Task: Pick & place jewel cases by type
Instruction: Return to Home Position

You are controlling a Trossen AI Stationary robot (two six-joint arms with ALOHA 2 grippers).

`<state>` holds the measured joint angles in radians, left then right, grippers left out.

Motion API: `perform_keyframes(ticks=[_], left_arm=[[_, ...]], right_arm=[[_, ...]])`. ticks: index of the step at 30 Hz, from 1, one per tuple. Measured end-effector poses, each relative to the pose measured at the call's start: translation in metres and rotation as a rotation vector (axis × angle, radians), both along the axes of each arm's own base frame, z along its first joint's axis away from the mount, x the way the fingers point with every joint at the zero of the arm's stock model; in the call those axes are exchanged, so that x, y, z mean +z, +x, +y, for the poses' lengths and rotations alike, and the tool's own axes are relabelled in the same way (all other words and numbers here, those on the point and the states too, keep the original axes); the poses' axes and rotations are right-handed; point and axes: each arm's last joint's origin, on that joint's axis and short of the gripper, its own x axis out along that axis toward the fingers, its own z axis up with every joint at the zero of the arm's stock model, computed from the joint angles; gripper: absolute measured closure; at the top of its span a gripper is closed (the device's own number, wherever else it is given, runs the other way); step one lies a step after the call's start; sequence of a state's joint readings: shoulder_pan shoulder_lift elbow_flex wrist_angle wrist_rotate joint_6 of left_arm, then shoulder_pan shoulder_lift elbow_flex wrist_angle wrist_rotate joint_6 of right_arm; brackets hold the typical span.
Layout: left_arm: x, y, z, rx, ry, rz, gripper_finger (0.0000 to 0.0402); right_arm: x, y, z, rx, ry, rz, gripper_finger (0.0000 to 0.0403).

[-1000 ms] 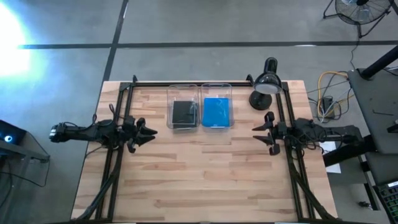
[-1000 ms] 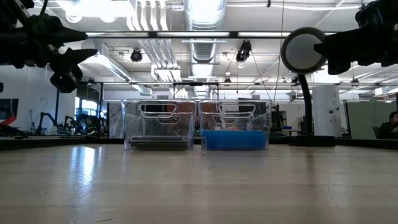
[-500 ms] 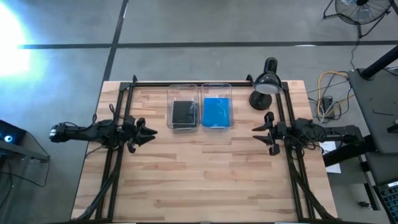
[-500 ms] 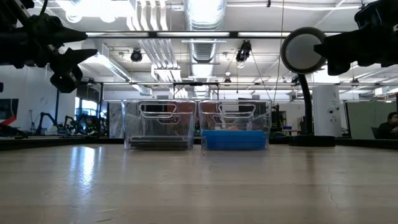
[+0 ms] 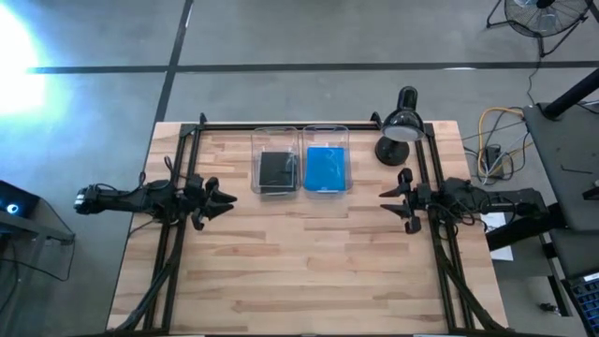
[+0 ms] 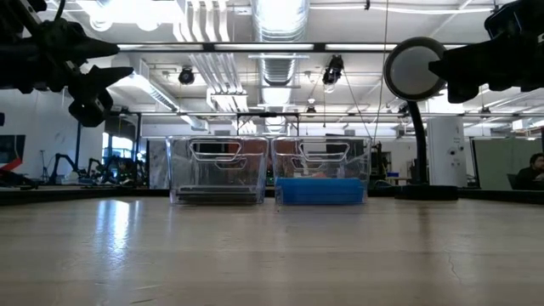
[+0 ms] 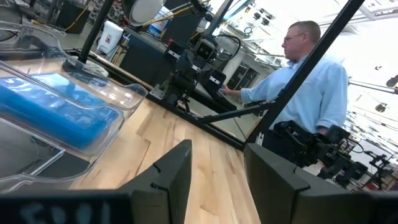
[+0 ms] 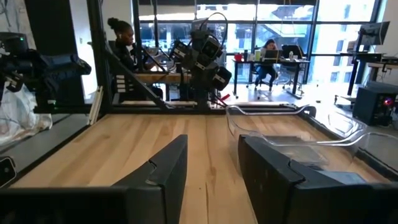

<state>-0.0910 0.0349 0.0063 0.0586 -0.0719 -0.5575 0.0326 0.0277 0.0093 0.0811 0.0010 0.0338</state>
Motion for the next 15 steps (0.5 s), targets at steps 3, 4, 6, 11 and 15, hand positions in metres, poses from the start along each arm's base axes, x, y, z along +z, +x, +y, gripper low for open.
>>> perform_keyframes(ticks=[3,4,6,11,15], left_arm=[[0.0000,0.0000,0.0000,0.000,0.000,0.000,0.0273],[0.0000,0.0000,0.0000,0.000,0.000,0.000,0.0273],[0.0000,0.0000,0.0000,0.000,0.000,0.000,0.0273],[0.0000,0.0000,0.0000,0.000,0.000,0.000,0.0273],[0.0000,0.0000,0.0000,0.000,0.000,0.000,0.0273]], right_arm=[[0.0000,0.0000,0.0000,0.000,0.000,0.000,0.0270],[0.0000,0.0000,0.0000,0.000,0.000,0.000,0.0271],[0.0000,0.0000,0.0000,0.000,0.000,0.000,0.0274],[0.0000,0.0000,0.0000,0.000,0.000,0.000,0.0278],[0.0000,0.0000,0.0000,0.000,0.000,0.000,0.0274]])
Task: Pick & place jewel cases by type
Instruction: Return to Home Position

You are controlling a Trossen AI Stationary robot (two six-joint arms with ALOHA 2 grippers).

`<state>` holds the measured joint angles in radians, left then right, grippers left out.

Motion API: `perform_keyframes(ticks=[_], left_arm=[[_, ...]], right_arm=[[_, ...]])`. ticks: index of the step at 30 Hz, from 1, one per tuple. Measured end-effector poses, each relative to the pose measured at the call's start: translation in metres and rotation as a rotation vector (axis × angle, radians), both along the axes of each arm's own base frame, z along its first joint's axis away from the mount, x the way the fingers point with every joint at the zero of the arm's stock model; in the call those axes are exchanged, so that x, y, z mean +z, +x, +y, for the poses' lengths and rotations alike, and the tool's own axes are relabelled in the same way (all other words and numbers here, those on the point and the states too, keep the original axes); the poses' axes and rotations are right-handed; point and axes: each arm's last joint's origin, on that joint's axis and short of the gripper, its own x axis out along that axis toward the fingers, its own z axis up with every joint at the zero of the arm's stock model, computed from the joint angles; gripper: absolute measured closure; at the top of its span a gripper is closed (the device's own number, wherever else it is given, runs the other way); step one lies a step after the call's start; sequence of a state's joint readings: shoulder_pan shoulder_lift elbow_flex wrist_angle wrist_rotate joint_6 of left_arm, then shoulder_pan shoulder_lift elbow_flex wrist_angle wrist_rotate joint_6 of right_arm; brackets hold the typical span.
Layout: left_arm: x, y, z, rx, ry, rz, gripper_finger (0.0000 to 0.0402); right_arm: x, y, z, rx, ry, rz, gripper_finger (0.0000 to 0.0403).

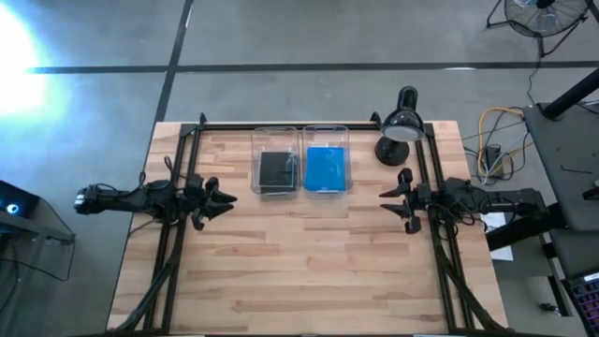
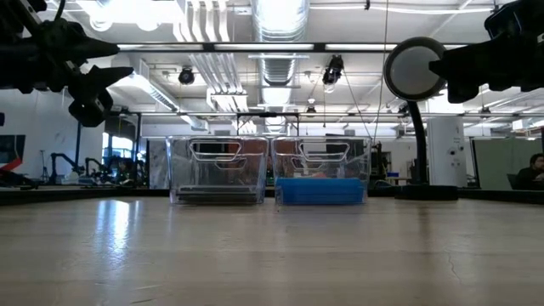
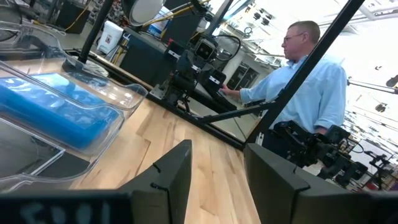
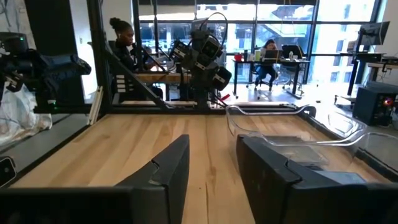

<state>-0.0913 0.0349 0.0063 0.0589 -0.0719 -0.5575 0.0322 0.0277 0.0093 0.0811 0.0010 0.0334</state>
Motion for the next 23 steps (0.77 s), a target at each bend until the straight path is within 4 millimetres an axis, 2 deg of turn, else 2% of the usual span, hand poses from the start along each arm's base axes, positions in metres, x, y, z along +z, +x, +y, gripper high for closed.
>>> perform_keyframes(ticks=[11,23], left_arm=[[0.0000,0.0000,0.0000,0.000,0.000,0.000,0.0273],[0.0000,0.0000,0.0000,0.000,0.000,0.000,0.0273]], right_arm=[[0.0001,0.0000,-0.0001,-0.001,0.000,0.000,0.0264],[0.0003,0.0000,0.0000,0.000,0.000,-0.001,0.0278]])
